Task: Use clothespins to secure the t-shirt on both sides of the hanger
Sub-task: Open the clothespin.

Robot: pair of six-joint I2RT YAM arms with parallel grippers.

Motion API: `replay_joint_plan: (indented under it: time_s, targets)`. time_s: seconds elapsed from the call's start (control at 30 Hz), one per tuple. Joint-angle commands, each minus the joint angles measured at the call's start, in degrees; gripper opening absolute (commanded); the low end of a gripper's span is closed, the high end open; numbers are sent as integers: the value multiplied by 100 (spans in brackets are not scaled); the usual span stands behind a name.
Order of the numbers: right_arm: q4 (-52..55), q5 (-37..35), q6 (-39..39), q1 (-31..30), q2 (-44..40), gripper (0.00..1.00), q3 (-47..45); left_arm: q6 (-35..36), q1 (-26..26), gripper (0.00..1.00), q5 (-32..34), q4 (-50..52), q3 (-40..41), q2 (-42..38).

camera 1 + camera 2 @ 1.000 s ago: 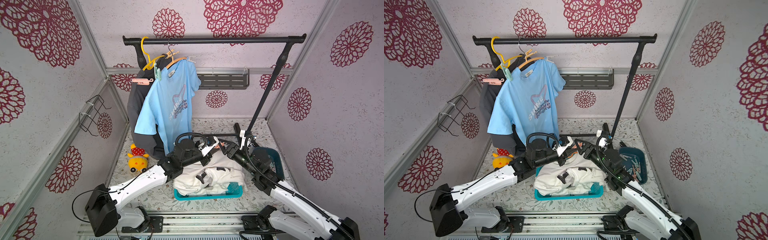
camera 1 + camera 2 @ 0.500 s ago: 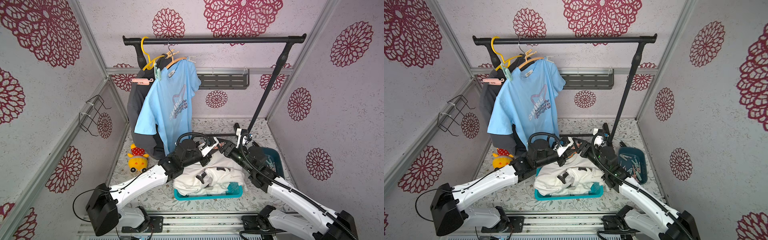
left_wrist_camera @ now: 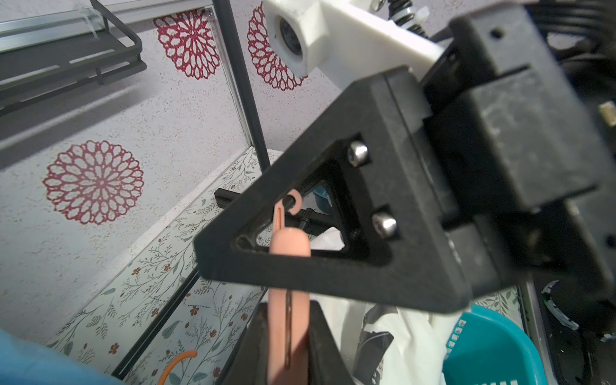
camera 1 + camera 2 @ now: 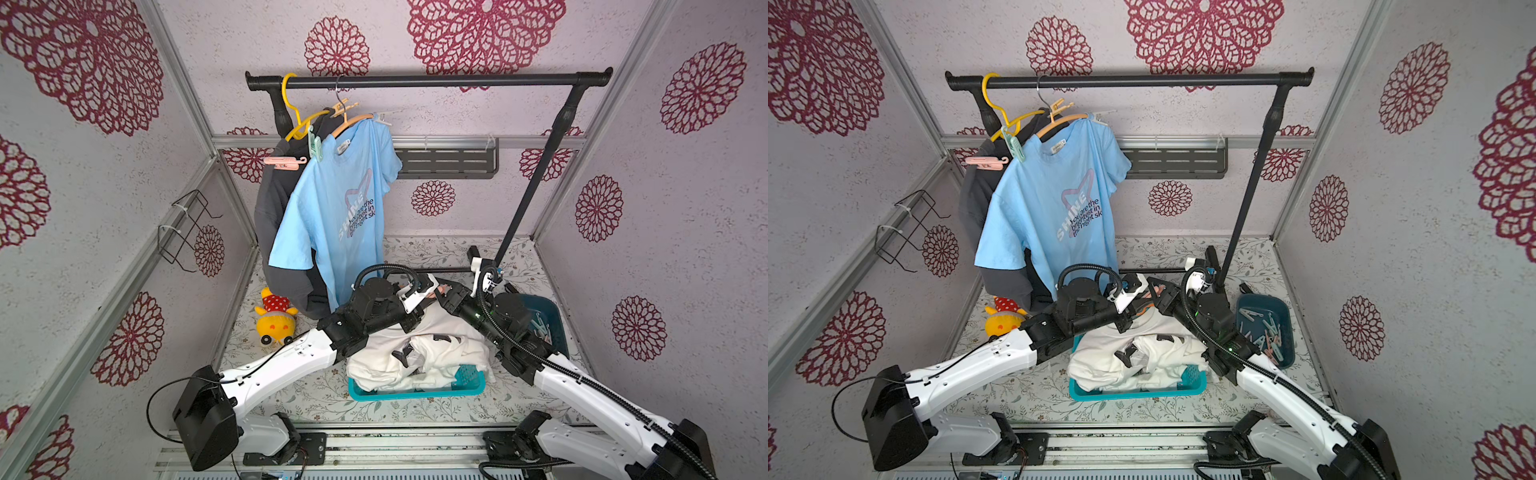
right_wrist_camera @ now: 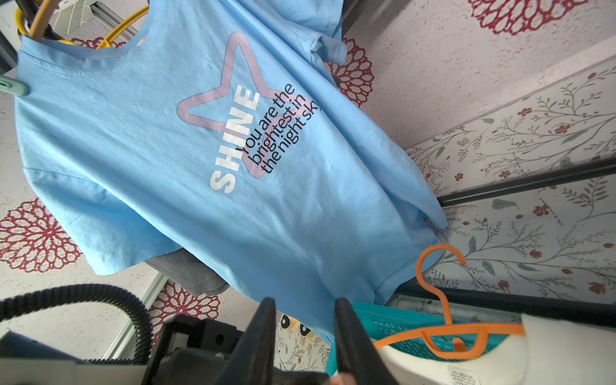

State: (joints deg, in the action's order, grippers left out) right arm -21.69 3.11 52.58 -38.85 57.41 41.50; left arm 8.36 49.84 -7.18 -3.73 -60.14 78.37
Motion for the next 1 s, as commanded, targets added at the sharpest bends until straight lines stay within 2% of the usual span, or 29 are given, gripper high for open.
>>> replay_joint_plan:
  time_s: [0.0, 0.03, 0.13, 0.27, 0.33, 0.5, 0.63, 0.73, 0.97]
  targets:
    - [-99, -173, -133, -36, -74, 28, 200, 39, 37, 1, 68, 136, -138, 39]
    - [-83, -222, -145, -35, -88, 26, 185, 51, 42, 5, 68, 165, -145, 31]
    - [-43, -426, -185, -35, -134, 21, 116, 51, 41, 29, 103, 206, -106, -34]
    - [-35, -688, -247, -29, -167, 15, 0, 95, 43, 54, 216, 221, 25, -234]
    - [-20, -781, -299, -26, -160, 12, -47, 92, 43, 61, 342, 261, 101, -386]
    - [97, -1104, -549, -2, -112, 0, -124, 43, 43, 64, 611, 418, 416, -898]
    - [62, -1194, -665, 81, -97, 0, -241, -106, 34, 65, 842, 860, 558, -1253]
    - [33, -1225, -722, 188, -118, 0, -341, -342, -63, 63, 876, 1550, 451, -1383]
    - [-38, -1143, -951, 623, -332, 0, -648, -704, -479, 54, 510, 3198, -3, -1080]
